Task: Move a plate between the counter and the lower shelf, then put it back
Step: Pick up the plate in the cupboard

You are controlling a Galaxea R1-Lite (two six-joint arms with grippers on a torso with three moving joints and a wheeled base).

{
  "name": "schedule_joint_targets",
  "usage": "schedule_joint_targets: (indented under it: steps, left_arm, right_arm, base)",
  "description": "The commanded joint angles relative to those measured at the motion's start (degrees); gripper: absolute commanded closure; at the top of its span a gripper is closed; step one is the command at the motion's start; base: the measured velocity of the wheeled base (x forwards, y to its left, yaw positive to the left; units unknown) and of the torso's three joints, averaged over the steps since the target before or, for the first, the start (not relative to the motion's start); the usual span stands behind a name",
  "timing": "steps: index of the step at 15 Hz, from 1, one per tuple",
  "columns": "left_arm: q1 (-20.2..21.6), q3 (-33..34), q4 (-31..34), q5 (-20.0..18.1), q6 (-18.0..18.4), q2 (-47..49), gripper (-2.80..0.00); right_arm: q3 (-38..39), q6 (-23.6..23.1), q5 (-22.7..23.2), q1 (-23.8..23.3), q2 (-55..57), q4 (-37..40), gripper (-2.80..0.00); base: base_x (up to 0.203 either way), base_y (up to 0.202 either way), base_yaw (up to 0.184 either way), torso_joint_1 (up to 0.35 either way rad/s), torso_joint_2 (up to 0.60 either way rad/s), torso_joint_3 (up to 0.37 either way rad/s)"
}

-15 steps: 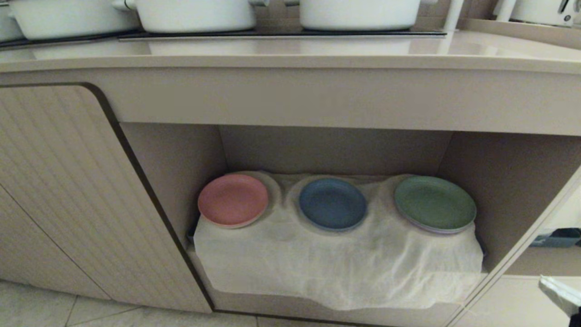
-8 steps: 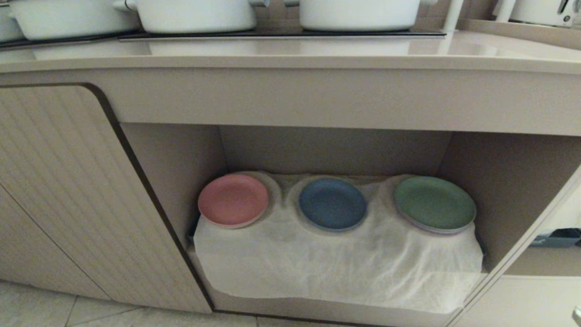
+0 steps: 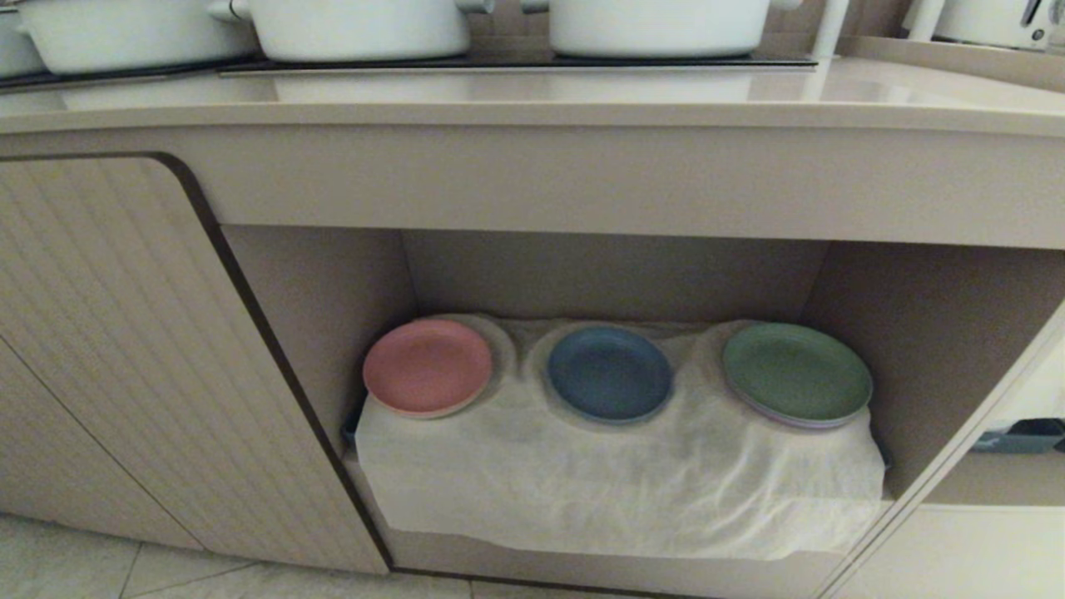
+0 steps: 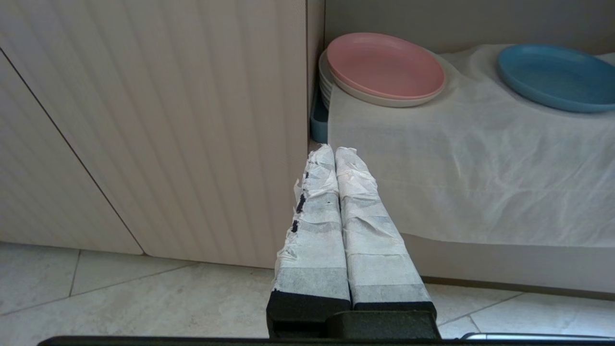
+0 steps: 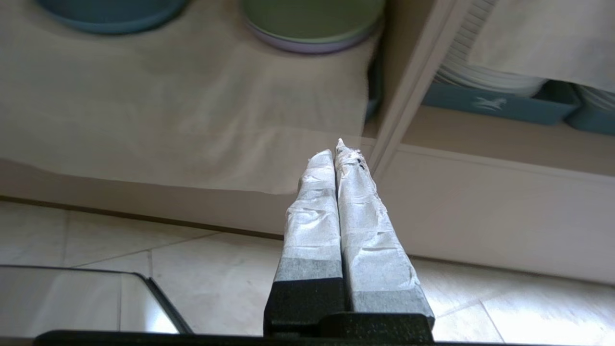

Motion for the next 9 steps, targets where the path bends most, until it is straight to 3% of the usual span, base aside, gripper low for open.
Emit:
schedule_joint_targets:
  steps: [1,9]
  left_arm:
    - [0.0,0.0,0.0,0.02,-0.02,-0.02,0.0]
    - [0.0,0.0,0.0,0.02,-0.02,-0.02,0.0]
  right_arm:
    - [0.0,0.21,0.32,0.74,-5.36,0.99,0.0]
    - [0.0,3.5,0.63,1.07,-12.32,1.44,0.0]
  base:
    - [0.0,0.0,0.0,0.0,0.0,0.0]
    - [0.0,0.0,0.0,0.0,0.0,0.0]
